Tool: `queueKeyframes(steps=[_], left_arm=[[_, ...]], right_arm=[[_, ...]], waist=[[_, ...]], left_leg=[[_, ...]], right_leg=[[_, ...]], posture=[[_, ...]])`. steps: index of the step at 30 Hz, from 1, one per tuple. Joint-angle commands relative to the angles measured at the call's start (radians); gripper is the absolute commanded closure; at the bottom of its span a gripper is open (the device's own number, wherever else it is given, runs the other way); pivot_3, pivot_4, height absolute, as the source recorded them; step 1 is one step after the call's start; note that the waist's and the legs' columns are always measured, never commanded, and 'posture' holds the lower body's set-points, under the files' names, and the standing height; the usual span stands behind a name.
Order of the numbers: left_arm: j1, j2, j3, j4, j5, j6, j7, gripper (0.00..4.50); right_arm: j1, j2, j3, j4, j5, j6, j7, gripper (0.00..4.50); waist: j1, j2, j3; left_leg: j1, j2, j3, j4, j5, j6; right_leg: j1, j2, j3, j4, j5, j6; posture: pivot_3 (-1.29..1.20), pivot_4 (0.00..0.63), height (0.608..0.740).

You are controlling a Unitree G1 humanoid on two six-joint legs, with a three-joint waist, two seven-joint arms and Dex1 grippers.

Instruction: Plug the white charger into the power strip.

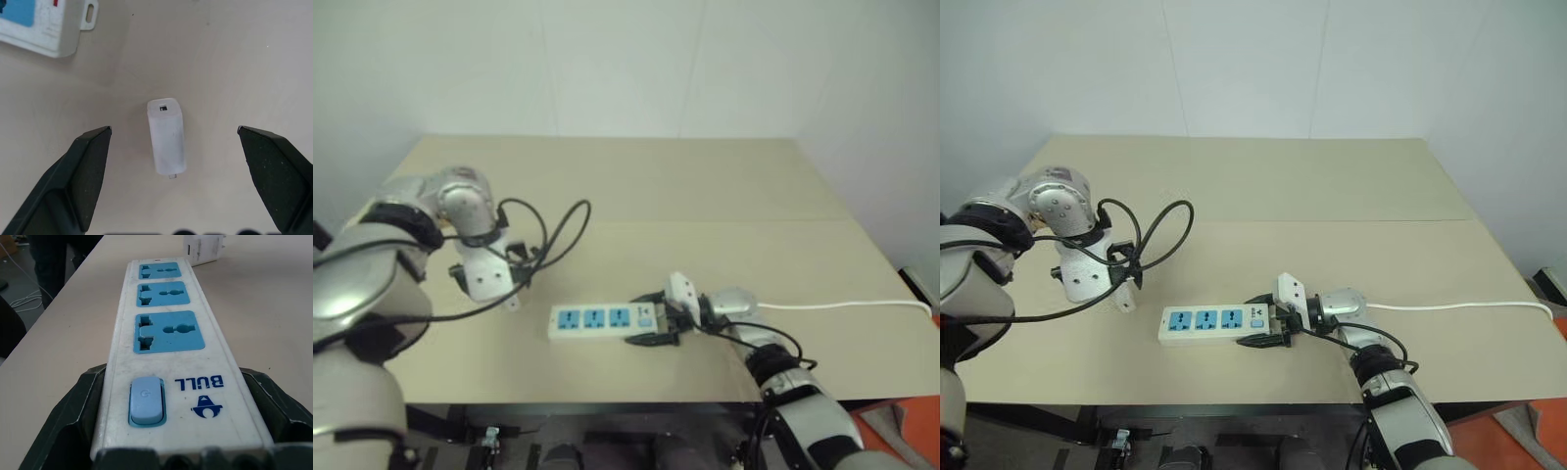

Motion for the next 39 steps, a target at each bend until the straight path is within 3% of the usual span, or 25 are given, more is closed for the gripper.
queueKeyframes(steps=[1,7,16,27,31,39], left_arm=[[0.023,-0.006,0.075,0.022,0.07,-0.015,0.001,0.0],[0.065,-0.027,0.143,0.025,0.25,0.0,0.107,0.0],[0.063,-0.044,0.146,0.005,0.63,0.085,0.496,0.0],[0.064,-0.075,0.178,0.039,0.757,0.064,0.648,0.0],[0.066,-0.096,0.204,0.055,0.739,0.045,0.635,0.88],[0.061,-0.113,0.248,0.084,0.716,0.031,0.545,3.44]], right_arm=[[0.013,-0.018,-0.006,-0.019,-0.01,0.015,-0.009,1.07],[0.017,-0.017,-0.005,-0.032,-0.008,0.025,-0.016,1.07],[0.039,-0.027,-0.006,-0.067,-0.003,0.046,-0.018,1.07],[0.042,-0.029,-0.005,-0.078,-0.002,0.052,-0.026,1.07],[0.043,-0.032,-0.005,-0.08,-0.003,0.052,-0.028,1.07],[0.042,-0.032,-0.006,-0.078,-0.006,0.051,-0.039,1.07]], waist=[[0.0,0.0,0.0],[0.0,0.0,0.0],[0.001,0.0,0.0],[0.003,0.001,0.0],[0.003,0.001,0.0],[0.002,0.001,-0.001]], left_leg=[[0.0,0.0,0.0,0.0,0.0,0.0],[0.0,0.0,0.0,0.0,0.0,0.0],[0.0,0.0,0.0,0.0,0.0,0.0],[0.002,-0.001,0.0,0.0,0.0,0.0],[0.002,-0.001,0.0,0.0,0.0,0.0],[0.002,-0.001,0.0,0.0,0.0,0.0]], right_leg=[[0.0,0.0,0.0,0.0,0.0,0.0],[0.0,0.0,0.0,0.001,0.0,0.0],[0.0,0.0,0.0,0.0,0.0,0.0],[0.002,0.0,-0.001,0.002,0.0,0.0],[0.002,0.0,0.0,0.002,0.0,0.001],[0.002,0.0,0.0,0.002,0.0,0.001]], posture=[[0.0,0.15,0.74],[0.0,0.15,0.74],[0.0,0.15,0.74],[0.0,0.15,0.74],[0.0,0.15,0.74],[0.0,0.15,0.74]])
